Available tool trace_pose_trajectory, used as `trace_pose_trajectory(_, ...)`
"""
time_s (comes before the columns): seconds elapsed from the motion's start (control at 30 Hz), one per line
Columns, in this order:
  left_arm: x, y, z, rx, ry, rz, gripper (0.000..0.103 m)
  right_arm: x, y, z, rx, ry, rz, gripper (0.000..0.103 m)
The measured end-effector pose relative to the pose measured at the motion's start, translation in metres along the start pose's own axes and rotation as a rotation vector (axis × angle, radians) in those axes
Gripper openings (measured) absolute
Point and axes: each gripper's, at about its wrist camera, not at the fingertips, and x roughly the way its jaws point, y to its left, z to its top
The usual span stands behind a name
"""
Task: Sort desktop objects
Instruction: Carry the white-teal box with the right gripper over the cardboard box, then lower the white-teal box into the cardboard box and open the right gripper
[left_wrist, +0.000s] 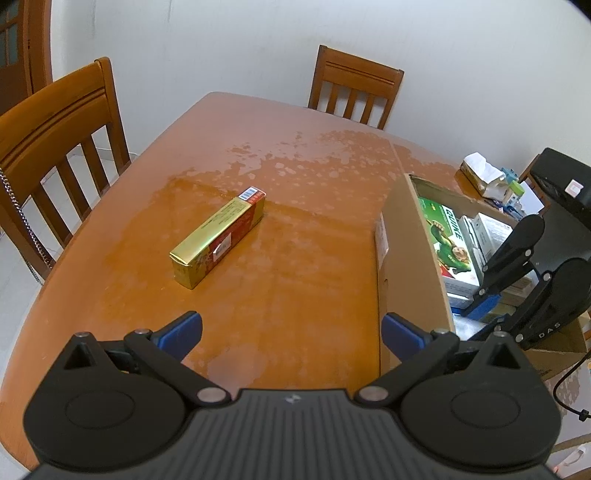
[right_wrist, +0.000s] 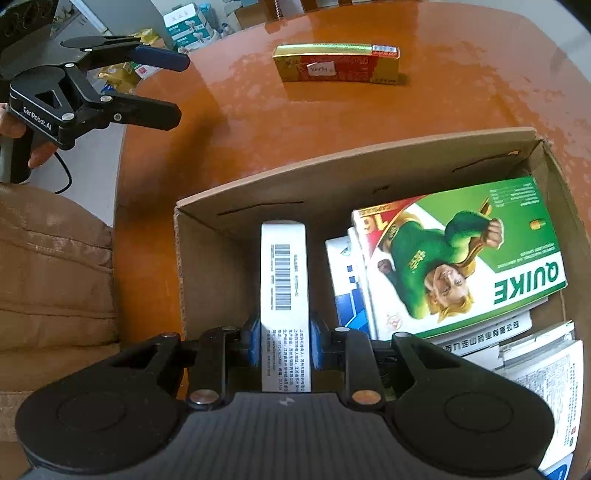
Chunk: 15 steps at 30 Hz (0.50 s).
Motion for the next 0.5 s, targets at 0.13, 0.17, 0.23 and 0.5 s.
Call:
trace_pose_trajectory(0.13, 0.002, -0.001, 0.002, 0.005, 0.002, -0.002, 0.103, 0.0, -0.002, -0.001, 0.007, -0.007, 0.01, 0.031)
trace_pose_trajectory(0.17, 0.002, -0.001, 0.002, 0.007, 0.002, -0.003, 0.103, 0.0, -0.002, -0.001, 0.008, -0.008, 0.011, 0.031)
trace_pose_trajectory(0.23, 0.002, -0.001, 0.002, 0.007, 0.003, -0.006, 0.103, -0.001, -0.003, -0.001, 0.014, -0.011, 0.017, 0.031)
trace_pose_trajectory(0.5, 0.005, -0.001, 0.005, 0.013, 0.009, -0.013, 0.103, -0.013, -0.002, -0.001, 0.021, -0.034, 0.042, 0.033)
